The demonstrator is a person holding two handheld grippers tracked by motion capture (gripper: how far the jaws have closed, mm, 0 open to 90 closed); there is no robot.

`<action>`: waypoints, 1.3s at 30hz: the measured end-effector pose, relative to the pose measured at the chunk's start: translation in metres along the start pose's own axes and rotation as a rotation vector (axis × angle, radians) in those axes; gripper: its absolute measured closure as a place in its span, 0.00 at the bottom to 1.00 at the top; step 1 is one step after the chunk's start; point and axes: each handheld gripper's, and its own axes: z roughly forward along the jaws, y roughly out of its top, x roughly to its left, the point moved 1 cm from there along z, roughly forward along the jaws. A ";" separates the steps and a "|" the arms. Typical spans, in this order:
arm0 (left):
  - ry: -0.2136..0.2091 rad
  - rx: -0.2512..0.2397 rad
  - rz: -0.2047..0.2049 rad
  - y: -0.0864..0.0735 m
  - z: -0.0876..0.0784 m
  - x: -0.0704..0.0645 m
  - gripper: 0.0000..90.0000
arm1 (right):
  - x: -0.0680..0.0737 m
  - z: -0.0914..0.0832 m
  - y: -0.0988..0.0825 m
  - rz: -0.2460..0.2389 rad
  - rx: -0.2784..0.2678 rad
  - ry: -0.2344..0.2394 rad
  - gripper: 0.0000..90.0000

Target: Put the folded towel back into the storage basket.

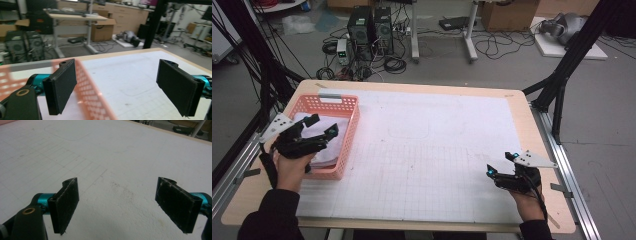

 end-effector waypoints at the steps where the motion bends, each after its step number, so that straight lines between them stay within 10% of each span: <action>1: -0.016 0.003 0.005 -0.002 0.003 -0.006 0.19 | 0.000 0.000 0.000 -0.004 -0.003 0.000 0.20; 26: -0.207 0.036 0.068 -0.031 0.039 -0.110 0.19 | 0.007 0.001 0.005 -0.005 -0.026 0.012 0.20; 39: -0.263 0.102 0.091 -0.055 0.048 -0.124 0.19 | 0.010 0.001 0.004 0.014 -0.039 0.017 0.20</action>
